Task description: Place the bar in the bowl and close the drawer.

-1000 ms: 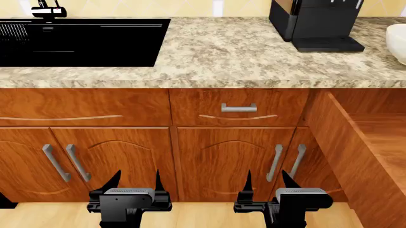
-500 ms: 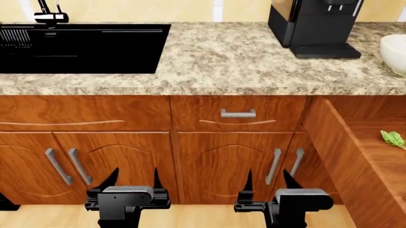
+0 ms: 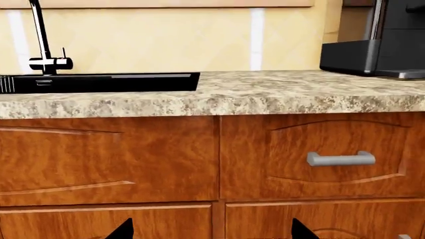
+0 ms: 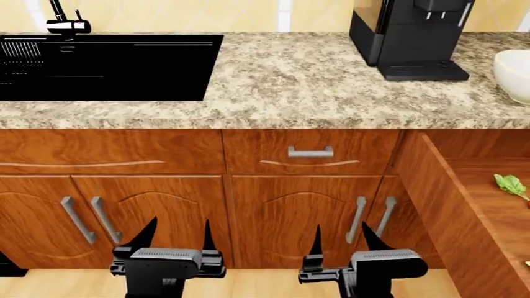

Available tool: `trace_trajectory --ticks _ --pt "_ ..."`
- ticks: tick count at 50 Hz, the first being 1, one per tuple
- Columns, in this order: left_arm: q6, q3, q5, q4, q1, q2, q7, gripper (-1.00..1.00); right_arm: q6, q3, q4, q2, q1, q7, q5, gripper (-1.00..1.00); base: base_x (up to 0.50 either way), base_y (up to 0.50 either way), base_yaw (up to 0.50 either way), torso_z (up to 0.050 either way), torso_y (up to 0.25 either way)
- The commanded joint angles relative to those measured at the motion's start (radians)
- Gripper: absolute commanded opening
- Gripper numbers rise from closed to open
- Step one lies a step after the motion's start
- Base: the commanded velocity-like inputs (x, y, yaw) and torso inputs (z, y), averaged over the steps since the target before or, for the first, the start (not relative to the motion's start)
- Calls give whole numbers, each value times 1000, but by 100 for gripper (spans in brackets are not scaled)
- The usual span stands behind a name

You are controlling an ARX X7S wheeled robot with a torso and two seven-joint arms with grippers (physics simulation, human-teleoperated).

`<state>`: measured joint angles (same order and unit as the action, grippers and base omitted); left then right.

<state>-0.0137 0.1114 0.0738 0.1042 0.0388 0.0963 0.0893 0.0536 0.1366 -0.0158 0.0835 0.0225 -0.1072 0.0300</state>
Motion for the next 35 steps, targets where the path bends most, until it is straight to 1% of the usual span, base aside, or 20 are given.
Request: trace_trajectory --ticks 1,7,8,9,10,11,12,13,14,15,16,17,18,19,20,21,22,28,31,35 --pt "-12 46 -6 40 28 18 -1 100 2 58 22 9 -9 -7 -28 100 0 0 0 50 4" --pt "-37 57 -33 60 55 22 29 100 10 99 28 14 4 -23 -66 100 0 0 0 0 0" --pt "-37 60 -32 64 58 25 27 100 -140 59 -122 68 60 10 -28 100 0 0 0 0 0" --pt "-37 64 -32 67 60 26 26 100 -290 -3 -272 119 58 37 37 100 0 0 0 0 0" --pt "-35 68 -30 68 61 28 24 100 -440 -88 -422 150 -6 60 119 100 0 0 0 0 0" --pt "-32 71 -29 68 60 29 23 100 -590 -170 -572 157 -93 83 193 100 0 0 0 0 0" --pt "118 29 39 218 80 88 22 100 -740 -231 -722 266 -161 -67 343 100 0 0 0 0 0" --pt "268 -41 143 368 35 137 45 100 -890 -282 -872 395 -221 -217 493 100 0 0 0 0 0" --pt "418 -131 261 518 -55 154 70 100 -1040 -319 -1022 465 -272 -367 643 100 0 0 0 0 0" --pt "568 -212 411 668 -155 203 164 100 -1190 -355 -1028 493 -316 -504 793 100 0 0 0 0 0" --pt "718 -265 561 818 -239 303 314 100 -1276 -375 -1018 514 -352 -554 943 100 0 0 0 0 0" --pt "868 -314 711 942 -308 354 464 100 -1286 -384 -1008 531 -380 -589 1093 100 0 0 0 0 0" --pt "1018 -354 861 933 -364 373 544 100 -1291 -389 -997 546 -403 -615 1243 100 0 0 0 0 0" --pt "1168 -374 1011 915 -407 388 595 100 -1293 -390 -986 558 -422 -635 1370 100 0 0 0 0 0" --pt "1236 -383 1161 898 -444 402 633 100 -1296 -389 -977 572 -443 -655 1408 100 0 0 0 0 0" --pt "1246 -386 1261 882 -473 414 662 100 -1297 -387 -968 586 -463 -677 1445 100 0 0 0 0 0" --pt "1253 -386 1300 867 -499 425 686 100 -1298 -380 -957 601 -485 -699 1483 100 0 0 0 0 0" --pt "1265 -369 1486 785 -616 487 797 100 -1294 -332 -894 674 -588 -790 1640 100 0 0 0 0 0" --pt "1265 -334 1588 725 -680 523 849 100 -1287 -290 -844 722 -655 -835 1733 100 0 0 0 0 0" --pt "1263 -281 1680 652 -758 560 898 100 -1293 -208 -774 768 -751 -881 1818 100 0 0 0 0 0"
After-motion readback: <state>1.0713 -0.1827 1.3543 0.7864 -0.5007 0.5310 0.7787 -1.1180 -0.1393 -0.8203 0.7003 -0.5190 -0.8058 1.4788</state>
